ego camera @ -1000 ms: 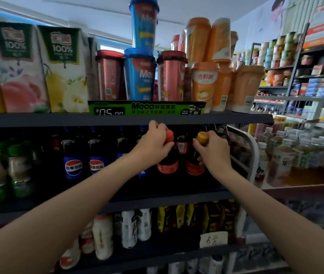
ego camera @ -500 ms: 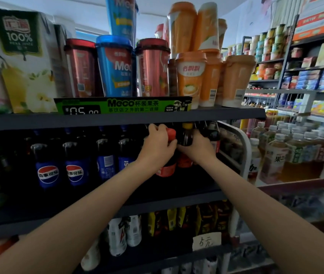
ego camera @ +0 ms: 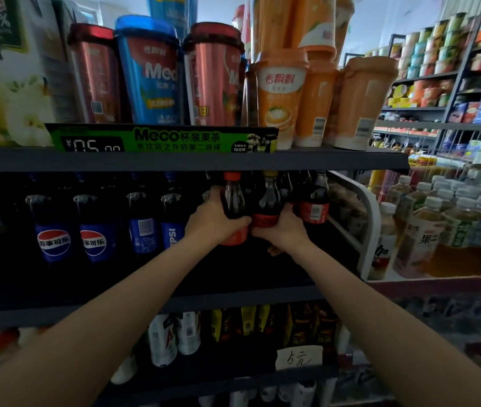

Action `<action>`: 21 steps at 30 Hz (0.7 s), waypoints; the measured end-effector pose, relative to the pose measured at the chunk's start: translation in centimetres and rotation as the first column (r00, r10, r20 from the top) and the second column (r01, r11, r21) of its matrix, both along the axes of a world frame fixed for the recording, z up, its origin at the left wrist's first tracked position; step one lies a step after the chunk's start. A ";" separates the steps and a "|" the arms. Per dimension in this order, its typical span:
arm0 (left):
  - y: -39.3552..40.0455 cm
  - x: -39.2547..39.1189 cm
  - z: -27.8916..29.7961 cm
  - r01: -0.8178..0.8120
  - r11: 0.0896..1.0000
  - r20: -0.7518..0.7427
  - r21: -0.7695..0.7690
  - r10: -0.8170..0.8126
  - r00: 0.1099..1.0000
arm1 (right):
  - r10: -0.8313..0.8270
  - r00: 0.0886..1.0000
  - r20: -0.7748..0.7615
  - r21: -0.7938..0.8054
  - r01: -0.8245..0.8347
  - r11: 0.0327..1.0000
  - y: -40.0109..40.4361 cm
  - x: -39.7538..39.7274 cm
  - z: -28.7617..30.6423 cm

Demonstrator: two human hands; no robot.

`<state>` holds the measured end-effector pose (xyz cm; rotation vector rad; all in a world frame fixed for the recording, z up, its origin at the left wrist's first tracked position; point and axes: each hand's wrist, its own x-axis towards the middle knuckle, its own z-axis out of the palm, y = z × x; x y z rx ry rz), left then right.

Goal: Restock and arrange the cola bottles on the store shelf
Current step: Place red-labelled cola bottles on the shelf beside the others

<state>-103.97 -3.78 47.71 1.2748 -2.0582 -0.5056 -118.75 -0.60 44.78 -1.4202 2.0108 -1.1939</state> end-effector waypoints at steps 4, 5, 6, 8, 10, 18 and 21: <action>-0.2 -0.6 -0.9 0.030 0.991 -0.062 0.128 -0.023 0.998 | -0.002 0.999 -0.053 -0.015 0.001 1.000 0.8 -1.7 0.0; -0.1 -0.8 -1.3 0.034 0.984 -0.070 0.174 -0.022 0.997 | -0.019 0.999 -0.045 -0.018 0.018 1.000 1.0 -2.2 0.0; 0.1 -1.1 -1.8 0.039 0.979 -0.082 0.202 -0.023 0.996 | -0.034 0.999 -0.031 -0.021 0.034 0.999 1.2 -2.8 0.0; 0.3 -1.7 -2.8 0.054 0.978 -0.127 0.200 -0.029 0.991 | -0.054 0.998 -0.025 -0.021 0.054 0.998 1.5 -3.9 -0.1; 0.0 -2.6 -3.3 0.069 0.980 -0.166 0.188 -0.038 0.985 | -0.060 0.998 -0.010 -0.038 0.060 0.997 1.7 -4.8 -0.2; -0.9 -5.1 -5.0 0.017 0.992 -0.085 0.125 -0.007 0.996 | 0.035 0.992 0.120 0.074 -0.044 0.996 0.2 -5.5 -1.9; -1.4 -5.8 -5.2 0.010 0.993 -0.071 0.121 -0.001 0.998 | 0.029 0.991 0.133 0.051 -0.036 0.998 0.0 -5.4 -2.4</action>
